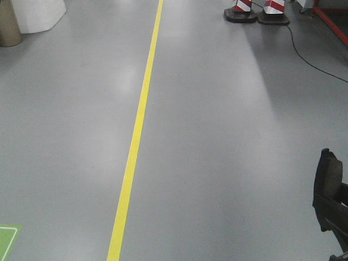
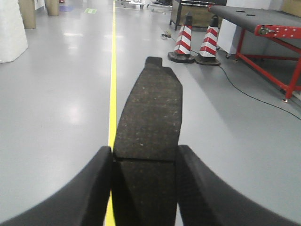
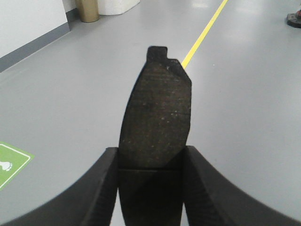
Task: Move and align brake pads A on conveyor
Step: 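Drive along the yellow floor line toward the striped cones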
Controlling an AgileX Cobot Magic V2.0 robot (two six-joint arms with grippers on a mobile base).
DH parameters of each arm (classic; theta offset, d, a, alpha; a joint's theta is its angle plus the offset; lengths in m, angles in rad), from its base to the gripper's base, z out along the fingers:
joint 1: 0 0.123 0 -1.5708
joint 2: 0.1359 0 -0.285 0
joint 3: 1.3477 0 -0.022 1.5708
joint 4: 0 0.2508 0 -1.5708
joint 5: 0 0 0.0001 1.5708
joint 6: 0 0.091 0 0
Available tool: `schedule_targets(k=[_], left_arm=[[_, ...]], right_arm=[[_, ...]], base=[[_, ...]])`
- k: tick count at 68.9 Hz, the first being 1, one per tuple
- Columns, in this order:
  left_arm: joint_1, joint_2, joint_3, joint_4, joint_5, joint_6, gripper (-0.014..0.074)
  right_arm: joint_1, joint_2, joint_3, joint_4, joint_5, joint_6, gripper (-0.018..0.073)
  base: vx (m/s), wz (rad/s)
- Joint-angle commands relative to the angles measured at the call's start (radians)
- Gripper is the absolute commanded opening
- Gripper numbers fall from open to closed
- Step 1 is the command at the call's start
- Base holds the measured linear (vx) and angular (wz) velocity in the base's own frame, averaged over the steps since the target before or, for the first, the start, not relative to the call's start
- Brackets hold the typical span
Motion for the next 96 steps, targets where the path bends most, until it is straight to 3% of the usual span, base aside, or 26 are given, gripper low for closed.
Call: schedule_targets(k=[1, 96], left_arm=[[-0.001, 0.009, -0.029, -0.006, -0.103, -0.001, 0.0098], [-0.001, 0.009, -0.029, -0.006, -0.103, -0.001, 0.0098]], right_arm=[[-0.001, 0.003, -0.031, -0.014, -0.093, 0.001, 0.0055], [-0.001, 0.004, -0.031, -0.014, -0.093, 0.001, 0.0055]], base=[[0.30, 0.14], [0.50, -0.04]])
